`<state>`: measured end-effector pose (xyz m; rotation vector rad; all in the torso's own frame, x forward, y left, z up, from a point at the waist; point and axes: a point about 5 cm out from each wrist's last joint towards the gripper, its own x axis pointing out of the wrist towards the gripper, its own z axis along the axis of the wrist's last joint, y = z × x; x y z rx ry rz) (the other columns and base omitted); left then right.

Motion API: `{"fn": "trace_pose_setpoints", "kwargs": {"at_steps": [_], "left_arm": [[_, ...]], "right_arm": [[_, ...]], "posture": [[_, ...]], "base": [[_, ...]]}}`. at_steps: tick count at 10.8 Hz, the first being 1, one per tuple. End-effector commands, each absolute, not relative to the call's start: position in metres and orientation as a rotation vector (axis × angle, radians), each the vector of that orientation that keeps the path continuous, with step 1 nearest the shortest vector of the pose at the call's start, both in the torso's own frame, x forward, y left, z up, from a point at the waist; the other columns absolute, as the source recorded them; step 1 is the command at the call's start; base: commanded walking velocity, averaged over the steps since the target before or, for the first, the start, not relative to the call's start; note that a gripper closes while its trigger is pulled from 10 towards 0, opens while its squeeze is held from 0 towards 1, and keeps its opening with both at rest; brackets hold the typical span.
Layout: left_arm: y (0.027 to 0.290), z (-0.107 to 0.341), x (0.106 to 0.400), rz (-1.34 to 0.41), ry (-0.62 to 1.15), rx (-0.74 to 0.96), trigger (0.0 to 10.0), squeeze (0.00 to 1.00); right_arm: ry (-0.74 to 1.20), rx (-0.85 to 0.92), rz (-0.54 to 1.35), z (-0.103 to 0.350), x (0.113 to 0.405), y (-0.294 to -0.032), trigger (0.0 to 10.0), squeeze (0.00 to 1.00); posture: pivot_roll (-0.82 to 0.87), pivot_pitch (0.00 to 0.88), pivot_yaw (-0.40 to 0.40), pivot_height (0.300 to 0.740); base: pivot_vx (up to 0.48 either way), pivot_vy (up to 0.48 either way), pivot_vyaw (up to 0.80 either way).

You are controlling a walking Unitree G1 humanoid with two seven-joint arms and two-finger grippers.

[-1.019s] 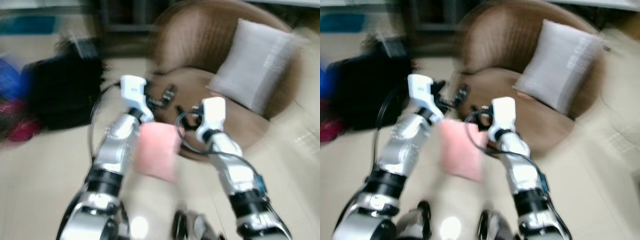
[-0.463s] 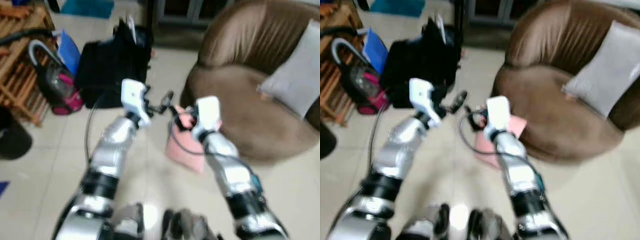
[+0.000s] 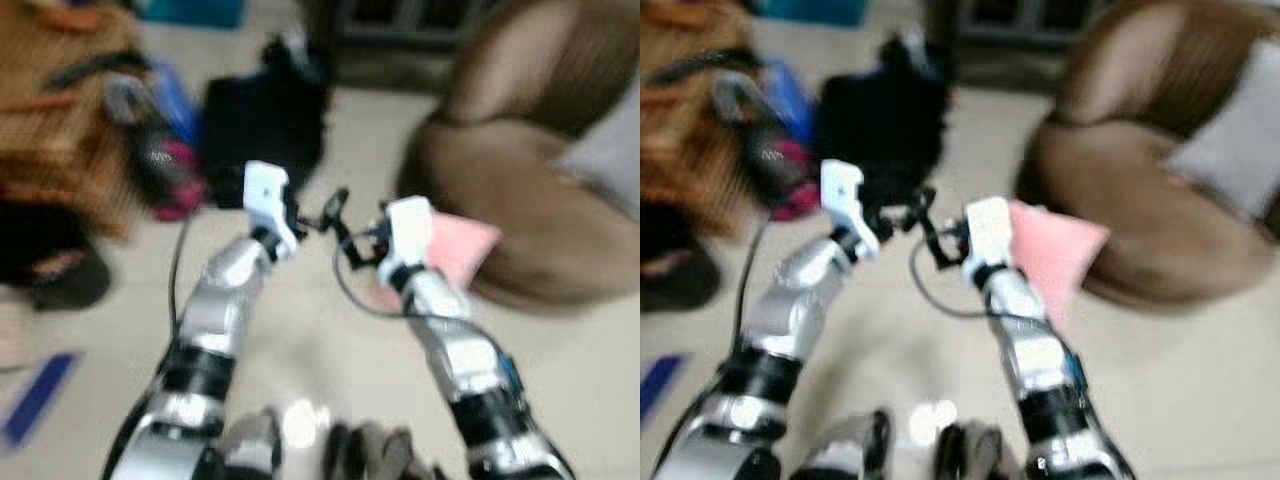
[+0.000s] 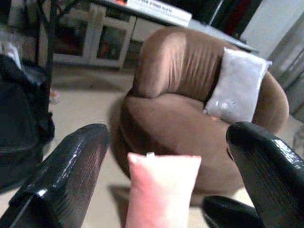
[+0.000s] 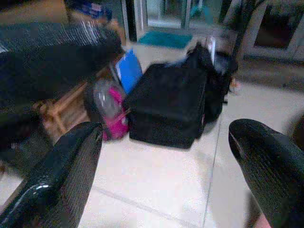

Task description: Move the pillow to the sofa from floor

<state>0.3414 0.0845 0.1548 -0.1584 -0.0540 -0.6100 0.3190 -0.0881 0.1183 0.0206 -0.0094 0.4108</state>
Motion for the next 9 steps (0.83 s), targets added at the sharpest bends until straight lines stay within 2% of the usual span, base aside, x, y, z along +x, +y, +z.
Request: {"fn": "trace_pose_setpoints", "kwargs": {"at_steps": [1,9], "left_arm": [[0.079,0.155,0.339,-0.639,-0.051,-0.145,10.0,0.0],[0.081,0.145,0.336,-0.647,0.008,-0.048,10.0,0.0]], "right_arm": [[-0.031,0.024,0.405,0.123,0.319,-0.092,10.0,0.0],[-0.057,0.024,0.476,0.121,0.31,-0.082,10.0,0.0]], "posture": [[0.12,0.26,-0.098,0.74],[0.13,0.262,-0.094,0.74]], "base": [[0.382,0.289,0.0],[0.474,0.0,0.0]]}}
